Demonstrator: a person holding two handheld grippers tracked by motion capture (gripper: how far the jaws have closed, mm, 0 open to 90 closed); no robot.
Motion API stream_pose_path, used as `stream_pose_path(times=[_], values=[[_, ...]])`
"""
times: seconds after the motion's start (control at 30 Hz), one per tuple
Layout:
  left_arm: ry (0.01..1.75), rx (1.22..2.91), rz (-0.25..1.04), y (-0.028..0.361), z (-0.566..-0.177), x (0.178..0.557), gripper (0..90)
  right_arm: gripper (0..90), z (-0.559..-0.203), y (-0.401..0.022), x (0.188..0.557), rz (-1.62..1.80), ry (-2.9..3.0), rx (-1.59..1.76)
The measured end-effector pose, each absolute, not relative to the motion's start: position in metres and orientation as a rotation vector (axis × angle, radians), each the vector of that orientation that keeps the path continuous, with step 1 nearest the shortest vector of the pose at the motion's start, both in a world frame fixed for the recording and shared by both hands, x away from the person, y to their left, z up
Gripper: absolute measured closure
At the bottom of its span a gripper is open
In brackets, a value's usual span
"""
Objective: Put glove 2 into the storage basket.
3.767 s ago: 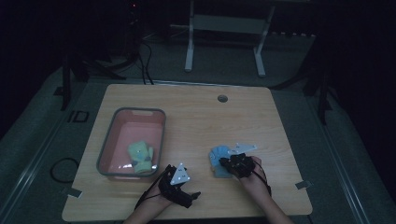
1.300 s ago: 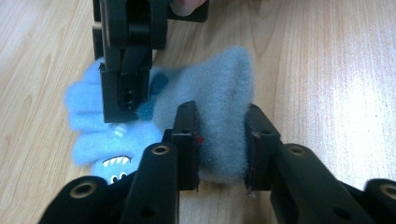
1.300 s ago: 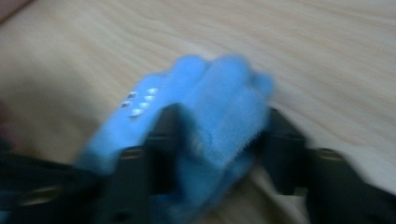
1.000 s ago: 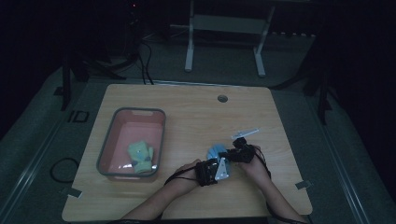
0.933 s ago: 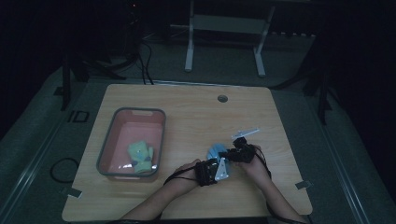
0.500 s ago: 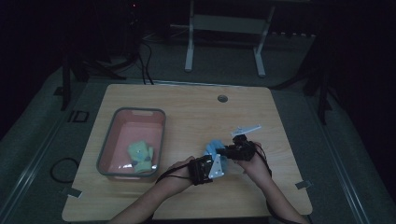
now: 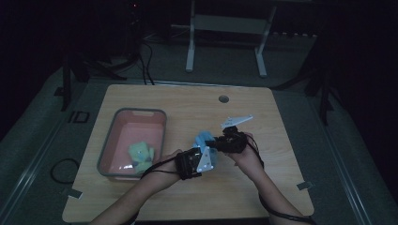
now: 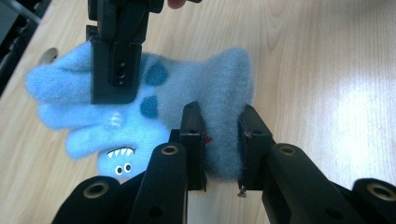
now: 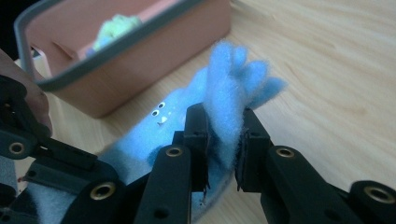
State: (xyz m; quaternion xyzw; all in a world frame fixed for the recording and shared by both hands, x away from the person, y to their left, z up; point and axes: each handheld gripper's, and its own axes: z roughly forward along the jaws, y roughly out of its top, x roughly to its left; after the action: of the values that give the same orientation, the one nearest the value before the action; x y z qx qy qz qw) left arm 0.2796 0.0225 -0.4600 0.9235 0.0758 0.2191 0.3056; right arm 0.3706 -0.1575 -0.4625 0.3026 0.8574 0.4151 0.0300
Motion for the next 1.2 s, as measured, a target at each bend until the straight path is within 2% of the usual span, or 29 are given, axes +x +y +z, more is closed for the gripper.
stream_pose_path(times=[0.33,0.67,1.2], values=[[0.285,2.428,0.641,0.061,-0.443,0.274,76.4,77.7,-0.440,-0.116,0.377,1.321,2.672,0.836],[0.376,2.450,0.696,0.107,-0.430,0.272,76.4,77.8,-0.423,-0.058,0.384,1.327,2.702,0.731],[0.512,2.486,0.721,0.168,-0.440,0.260,76.4,77.8,-0.436,0.019,0.386,1.334,2.787,0.672]])
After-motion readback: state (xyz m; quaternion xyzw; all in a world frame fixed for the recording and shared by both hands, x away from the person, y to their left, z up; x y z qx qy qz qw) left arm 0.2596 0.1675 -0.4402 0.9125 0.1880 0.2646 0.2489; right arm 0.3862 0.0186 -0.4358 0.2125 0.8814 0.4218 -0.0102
